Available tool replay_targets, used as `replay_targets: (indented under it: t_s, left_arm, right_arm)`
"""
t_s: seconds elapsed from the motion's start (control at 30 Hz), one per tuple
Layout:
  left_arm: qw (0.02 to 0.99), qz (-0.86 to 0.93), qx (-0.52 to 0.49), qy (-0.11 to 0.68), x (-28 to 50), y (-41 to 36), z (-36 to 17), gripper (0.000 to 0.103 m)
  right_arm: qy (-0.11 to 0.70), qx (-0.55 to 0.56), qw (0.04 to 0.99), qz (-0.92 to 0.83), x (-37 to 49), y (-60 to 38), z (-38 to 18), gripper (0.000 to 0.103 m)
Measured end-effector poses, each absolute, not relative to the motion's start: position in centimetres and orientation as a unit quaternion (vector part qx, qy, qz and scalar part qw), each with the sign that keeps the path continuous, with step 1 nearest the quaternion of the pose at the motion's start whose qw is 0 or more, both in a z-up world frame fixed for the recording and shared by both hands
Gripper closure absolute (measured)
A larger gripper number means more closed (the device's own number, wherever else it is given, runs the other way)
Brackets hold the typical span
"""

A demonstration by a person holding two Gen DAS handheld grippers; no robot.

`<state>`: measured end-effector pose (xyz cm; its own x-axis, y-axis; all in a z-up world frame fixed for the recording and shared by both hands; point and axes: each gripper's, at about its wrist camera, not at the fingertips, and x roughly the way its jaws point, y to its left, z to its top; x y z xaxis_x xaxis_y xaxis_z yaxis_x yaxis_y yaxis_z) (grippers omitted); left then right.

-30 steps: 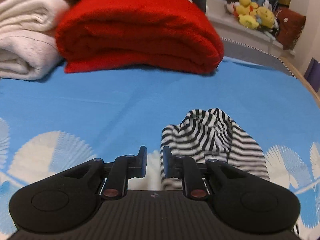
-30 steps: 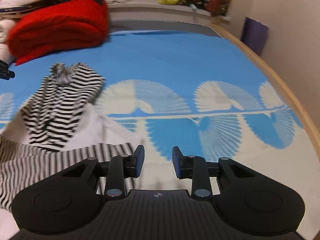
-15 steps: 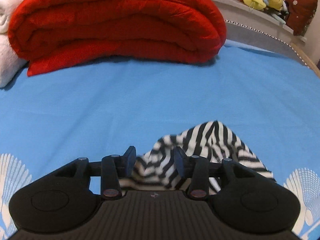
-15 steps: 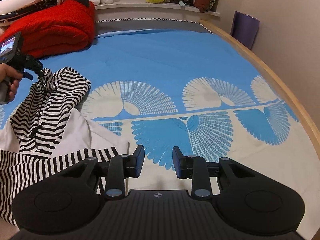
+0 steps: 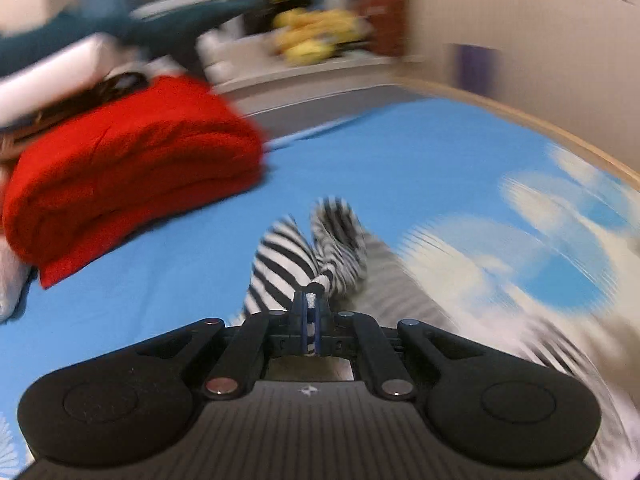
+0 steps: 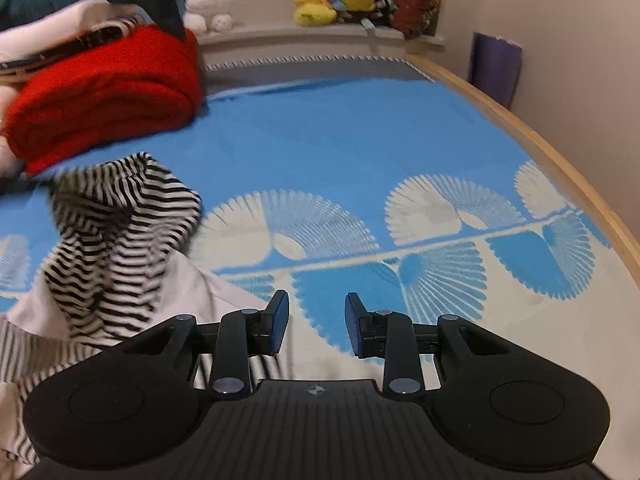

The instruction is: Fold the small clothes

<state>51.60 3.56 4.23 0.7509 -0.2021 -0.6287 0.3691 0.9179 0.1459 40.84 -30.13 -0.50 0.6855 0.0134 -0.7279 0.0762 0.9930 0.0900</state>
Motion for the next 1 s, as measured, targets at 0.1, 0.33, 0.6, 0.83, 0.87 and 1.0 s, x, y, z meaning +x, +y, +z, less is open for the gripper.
replay_targets:
  t_s: [0.1,0.33,0.6,0.83,0.87,1.0]
  left_arm:
    - [0.895,-0.22,0.122,0.369,40.7,5.0,4.1,0.099]
    - [0.864,-0.127,-0.021,0.487,33.2,10.6,3.9,0.079]
    - [0.83,0.004,-0.232,0.508,39.3,13.4,-0.3,0.075]
    - [0.77,0.041,-0.269,0.577,40.9,13.1,-5.7,0.058]
    - [0.761,0.052,-0.278,0.583,41.1,13.3,-6.4,0.058]
    - [0.755,0.055,-0.279,0.592,41.8,13.0,-7.9,0.085]
  right_arm:
    - [0.386,0.065,0.92,-0.007,40.4,-29.3,0.3,0.071]
    - [0.384,0.105,0.917,0.01,39.1,-28.6,1.0,0.07]
    - [0.436,0.196,0.877,0.056,39.4,-27.1,-1.5,0.07]
    - [0.527,0.232,0.812,0.098,41.3,-22.9,-6.3,0.06]
    - [0.537,0.226,0.807,0.097,41.4,-22.3,-7.1,0.06]
    - [0.565,0.207,0.794,0.091,41.7,-20.6,-9.4,0.06]
